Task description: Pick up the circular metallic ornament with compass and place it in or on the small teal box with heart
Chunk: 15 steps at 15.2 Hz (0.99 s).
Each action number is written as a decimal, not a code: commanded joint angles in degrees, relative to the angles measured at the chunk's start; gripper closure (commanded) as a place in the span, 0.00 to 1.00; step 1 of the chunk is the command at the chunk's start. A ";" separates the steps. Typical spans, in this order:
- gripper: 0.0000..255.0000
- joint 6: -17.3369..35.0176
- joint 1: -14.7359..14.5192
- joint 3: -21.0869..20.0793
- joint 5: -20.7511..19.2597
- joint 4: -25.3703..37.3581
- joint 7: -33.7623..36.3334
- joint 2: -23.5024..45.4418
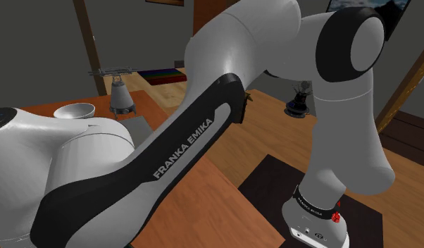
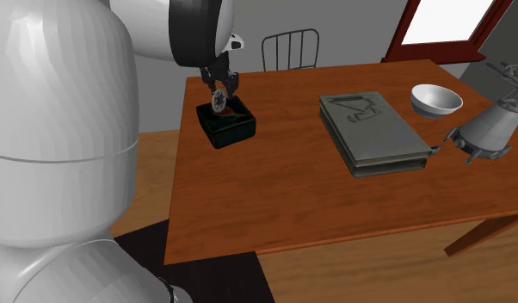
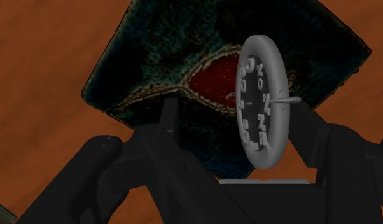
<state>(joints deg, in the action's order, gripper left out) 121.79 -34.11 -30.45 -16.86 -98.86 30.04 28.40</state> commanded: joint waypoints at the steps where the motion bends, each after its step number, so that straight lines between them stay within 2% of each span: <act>1: 0.00 0.00 0.00 0.00 0.00 0.00 0.00 0.00; 4: 0.00 0.00 0.00 0.00 0.00 0.00 0.00 0.00; 8: 0.00 -5.81 0.57 -1.17 2.07 3.14 -1.30 -3.08; 15: 0.00 -5.81 0.57 -1.17 2.07 3.14 -1.30 -3.08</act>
<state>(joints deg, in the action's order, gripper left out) 115.99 -33.54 -31.62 -14.79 -95.73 28.74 25.32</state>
